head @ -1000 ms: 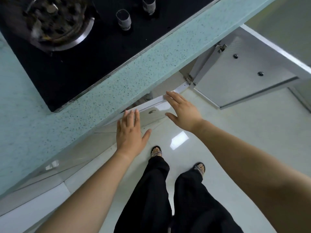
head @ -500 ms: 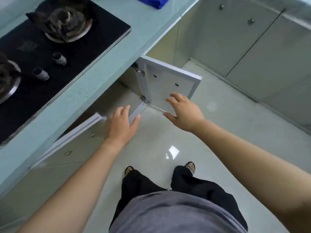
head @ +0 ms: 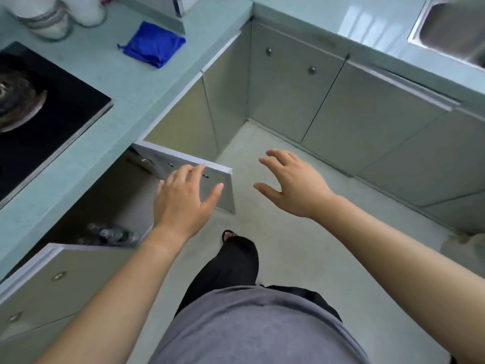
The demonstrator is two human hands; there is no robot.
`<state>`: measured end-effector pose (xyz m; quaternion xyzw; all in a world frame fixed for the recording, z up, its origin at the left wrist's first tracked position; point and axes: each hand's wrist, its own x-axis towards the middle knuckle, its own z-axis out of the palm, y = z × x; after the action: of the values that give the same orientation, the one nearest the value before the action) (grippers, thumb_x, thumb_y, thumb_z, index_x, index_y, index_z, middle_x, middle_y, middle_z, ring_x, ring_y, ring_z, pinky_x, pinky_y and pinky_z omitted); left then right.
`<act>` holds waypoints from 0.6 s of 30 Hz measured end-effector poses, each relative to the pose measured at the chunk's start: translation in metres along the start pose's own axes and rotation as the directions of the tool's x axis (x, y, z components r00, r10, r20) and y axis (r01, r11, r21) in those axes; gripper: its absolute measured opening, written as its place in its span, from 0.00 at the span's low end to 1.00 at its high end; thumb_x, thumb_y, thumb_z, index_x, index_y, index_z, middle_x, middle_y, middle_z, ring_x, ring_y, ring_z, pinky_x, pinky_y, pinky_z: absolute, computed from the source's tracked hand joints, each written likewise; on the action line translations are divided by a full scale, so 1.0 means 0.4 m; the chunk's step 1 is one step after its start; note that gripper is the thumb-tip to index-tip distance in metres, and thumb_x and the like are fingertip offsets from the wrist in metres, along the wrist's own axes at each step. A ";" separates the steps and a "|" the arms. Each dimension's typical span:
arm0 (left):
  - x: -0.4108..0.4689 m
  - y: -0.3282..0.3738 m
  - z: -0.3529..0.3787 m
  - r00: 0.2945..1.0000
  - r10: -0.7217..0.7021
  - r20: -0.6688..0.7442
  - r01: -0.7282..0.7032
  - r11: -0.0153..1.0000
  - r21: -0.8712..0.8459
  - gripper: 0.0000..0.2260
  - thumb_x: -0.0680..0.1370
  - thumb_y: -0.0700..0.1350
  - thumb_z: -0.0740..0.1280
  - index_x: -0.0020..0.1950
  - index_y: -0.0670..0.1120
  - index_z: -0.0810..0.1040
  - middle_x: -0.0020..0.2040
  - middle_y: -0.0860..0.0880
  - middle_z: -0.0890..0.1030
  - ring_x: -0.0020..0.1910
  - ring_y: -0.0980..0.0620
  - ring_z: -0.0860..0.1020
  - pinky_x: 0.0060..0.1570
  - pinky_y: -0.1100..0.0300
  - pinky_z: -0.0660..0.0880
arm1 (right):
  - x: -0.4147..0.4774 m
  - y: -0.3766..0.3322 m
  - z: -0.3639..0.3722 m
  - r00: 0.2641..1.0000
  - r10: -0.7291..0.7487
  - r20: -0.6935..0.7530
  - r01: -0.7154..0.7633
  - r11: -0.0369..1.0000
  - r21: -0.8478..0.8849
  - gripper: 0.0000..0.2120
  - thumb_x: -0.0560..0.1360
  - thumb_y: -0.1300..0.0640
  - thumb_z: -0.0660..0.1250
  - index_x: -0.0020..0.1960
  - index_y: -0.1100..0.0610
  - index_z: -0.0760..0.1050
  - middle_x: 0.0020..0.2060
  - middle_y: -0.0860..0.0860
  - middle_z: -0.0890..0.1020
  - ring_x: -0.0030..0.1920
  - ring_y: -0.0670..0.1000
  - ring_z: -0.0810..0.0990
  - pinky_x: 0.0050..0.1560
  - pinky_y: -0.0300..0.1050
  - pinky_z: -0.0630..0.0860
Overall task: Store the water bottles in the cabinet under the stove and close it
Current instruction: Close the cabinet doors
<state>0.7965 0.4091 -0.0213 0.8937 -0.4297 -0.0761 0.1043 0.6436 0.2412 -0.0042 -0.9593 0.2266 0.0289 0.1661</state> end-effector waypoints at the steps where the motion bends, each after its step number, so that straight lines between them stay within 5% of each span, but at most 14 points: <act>1: 0.029 -0.001 0.005 1.000 -0.012 0.004 0.012 1.000 0.014 0.32 0.73 0.65 0.49 0.66 0.45 0.70 0.62 0.44 0.75 0.60 0.42 0.73 0.56 0.45 0.70 | 0.030 0.017 -0.009 1.000 -0.012 0.007 0.013 1.000 -0.008 0.29 0.76 0.40 0.57 0.70 0.56 0.63 0.70 0.54 0.66 0.70 0.55 0.64 0.65 0.52 0.67; 12: 0.288 -0.055 -0.031 0.952 -0.305 0.006 0.304 0.950 0.067 0.34 0.73 0.66 0.48 0.68 0.45 0.68 0.64 0.43 0.74 0.63 0.43 0.72 0.58 0.42 0.70 | 0.500 0.056 -0.125 0.922 -0.361 0.140 0.374 0.924 -0.081 0.29 0.76 0.39 0.57 0.70 0.55 0.64 0.70 0.54 0.66 0.71 0.55 0.63 0.68 0.53 0.63; 18: 0.306 -0.074 -0.030 0.775 -0.625 -0.092 0.629 0.778 0.016 0.33 0.73 0.66 0.48 0.66 0.45 0.70 0.63 0.42 0.75 0.60 0.41 0.73 0.56 0.43 0.71 | 0.733 0.010 -0.117 0.736 -0.622 0.269 0.650 0.760 -0.022 0.29 0.75 0.40 0.60 0.70 0.54 0.64 0.71 0.54 0.65 0.71 0.56 0.63 0.68 0.53 0.64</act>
<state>0.8970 0.3328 -0.0226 0.9902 -0.1048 -0.0601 0.0701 0.9037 0.0977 0.0004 -0.9754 -0.1396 0.1017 0.1373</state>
